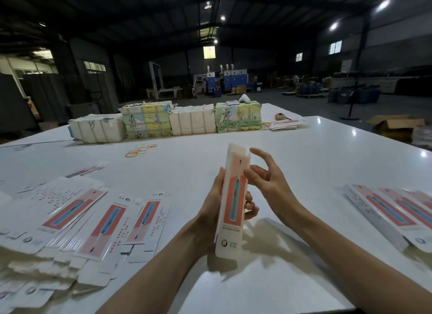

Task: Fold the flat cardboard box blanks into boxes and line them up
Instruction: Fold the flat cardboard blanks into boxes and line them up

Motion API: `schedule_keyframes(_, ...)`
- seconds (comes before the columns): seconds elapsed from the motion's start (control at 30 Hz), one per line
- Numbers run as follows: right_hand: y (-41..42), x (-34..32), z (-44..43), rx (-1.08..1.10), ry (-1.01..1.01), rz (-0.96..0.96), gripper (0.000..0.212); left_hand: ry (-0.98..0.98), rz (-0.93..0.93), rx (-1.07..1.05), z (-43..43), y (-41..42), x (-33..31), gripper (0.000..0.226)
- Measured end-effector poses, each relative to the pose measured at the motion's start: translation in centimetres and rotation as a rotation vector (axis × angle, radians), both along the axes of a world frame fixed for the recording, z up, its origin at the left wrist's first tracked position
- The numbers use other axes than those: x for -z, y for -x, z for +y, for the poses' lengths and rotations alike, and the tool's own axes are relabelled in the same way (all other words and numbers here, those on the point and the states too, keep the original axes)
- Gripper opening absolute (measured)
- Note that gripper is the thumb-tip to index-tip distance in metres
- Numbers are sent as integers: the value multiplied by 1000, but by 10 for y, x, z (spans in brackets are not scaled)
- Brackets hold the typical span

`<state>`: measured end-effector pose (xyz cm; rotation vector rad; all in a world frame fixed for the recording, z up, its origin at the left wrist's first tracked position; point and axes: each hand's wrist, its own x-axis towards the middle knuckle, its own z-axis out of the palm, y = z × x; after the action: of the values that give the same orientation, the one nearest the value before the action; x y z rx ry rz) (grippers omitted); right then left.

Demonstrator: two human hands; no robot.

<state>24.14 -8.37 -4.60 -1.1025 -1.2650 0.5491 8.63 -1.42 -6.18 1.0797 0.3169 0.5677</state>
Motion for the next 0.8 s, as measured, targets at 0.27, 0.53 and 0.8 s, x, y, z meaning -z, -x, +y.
schedule_keyframes(0.27, 2, -5, -7, 43, -17, -61, 53, -560, 49, -502, -5, 1, -1, 39)
schedule_keyframes(0.53, 5, -9, -9, 47, -7, -89, 61, -590, 80, -292, -16, -7, -7, 93)
schedule_keyframes(0.8, 11, -10, -10, -21, 63, -116, 53, -621, 121, -387, -5, -6, -3, 93)
